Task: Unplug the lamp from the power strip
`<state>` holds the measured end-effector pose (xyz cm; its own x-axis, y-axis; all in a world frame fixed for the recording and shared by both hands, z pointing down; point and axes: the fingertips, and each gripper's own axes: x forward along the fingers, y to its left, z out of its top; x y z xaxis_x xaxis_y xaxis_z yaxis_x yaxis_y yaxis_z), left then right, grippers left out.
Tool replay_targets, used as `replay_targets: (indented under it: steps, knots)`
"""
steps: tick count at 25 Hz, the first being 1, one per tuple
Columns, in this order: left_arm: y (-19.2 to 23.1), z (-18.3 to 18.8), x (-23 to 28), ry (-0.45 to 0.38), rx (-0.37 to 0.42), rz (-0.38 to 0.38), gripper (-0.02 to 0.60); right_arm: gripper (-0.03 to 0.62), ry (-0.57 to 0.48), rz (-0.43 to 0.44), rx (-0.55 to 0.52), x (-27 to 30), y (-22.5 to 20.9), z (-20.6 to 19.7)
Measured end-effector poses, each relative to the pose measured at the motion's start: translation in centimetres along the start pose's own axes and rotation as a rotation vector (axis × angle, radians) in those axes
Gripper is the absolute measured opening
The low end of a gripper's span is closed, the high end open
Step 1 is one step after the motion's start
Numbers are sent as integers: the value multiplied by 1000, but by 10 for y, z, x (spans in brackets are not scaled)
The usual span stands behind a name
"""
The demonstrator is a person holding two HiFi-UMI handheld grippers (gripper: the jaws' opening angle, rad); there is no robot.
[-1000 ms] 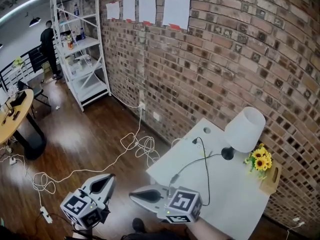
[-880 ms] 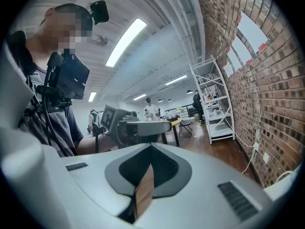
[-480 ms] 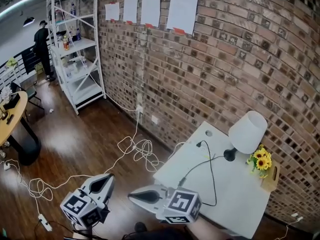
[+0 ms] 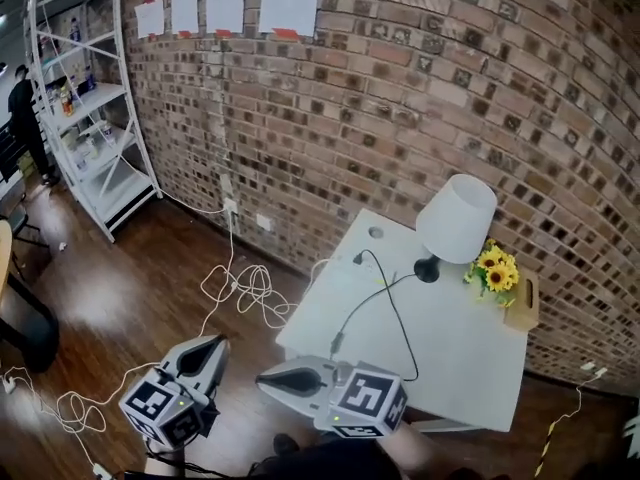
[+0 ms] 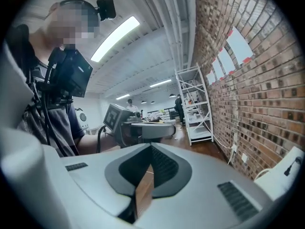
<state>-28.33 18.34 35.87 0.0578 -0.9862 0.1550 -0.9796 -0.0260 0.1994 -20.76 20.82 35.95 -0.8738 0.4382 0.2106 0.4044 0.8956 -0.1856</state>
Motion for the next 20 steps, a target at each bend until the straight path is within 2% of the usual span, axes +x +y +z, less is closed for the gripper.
replay_targets:
  steps: [4, 9, 20]
  knots:
    - [-17, 3, 36, 46, 51, -55, 14, 0, -30, -75, 50, -31, -29, -5]
    - [-20, 3, 76, 86, 110, -76, 14, 0, -73, -107, 74, -56, -67, -2]
    - [-27, 15, 171, 158, 117, -37, 14, -1, -97, -39, 107, -93, -151, 0]
